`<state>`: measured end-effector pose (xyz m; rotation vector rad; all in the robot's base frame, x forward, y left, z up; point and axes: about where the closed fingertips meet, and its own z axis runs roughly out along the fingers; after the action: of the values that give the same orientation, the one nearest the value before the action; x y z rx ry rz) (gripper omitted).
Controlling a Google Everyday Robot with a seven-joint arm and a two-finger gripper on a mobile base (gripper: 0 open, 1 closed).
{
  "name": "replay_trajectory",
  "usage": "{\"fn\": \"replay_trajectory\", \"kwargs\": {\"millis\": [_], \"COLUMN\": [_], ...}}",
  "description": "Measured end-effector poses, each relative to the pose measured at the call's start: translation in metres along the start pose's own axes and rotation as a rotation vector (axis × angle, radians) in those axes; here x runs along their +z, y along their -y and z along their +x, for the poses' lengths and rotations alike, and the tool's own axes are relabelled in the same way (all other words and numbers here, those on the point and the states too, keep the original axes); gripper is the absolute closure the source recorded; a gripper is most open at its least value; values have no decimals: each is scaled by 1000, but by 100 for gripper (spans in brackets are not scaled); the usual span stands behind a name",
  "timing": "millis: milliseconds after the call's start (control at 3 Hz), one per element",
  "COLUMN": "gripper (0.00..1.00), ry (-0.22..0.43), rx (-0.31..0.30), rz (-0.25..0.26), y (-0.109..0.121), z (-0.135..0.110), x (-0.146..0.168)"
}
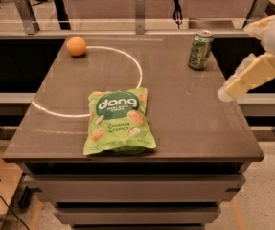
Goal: Knock green can over
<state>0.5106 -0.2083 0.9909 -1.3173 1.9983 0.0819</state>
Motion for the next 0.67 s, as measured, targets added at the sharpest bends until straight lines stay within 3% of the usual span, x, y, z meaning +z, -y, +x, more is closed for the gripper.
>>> {"fn": "replay_trajectory", "kwargs": {"millis": [667], "gripper": [0], "ry": [165], "rx": [117], "rz": [47], "y": [46], "z": [-17], "x": [51]}}
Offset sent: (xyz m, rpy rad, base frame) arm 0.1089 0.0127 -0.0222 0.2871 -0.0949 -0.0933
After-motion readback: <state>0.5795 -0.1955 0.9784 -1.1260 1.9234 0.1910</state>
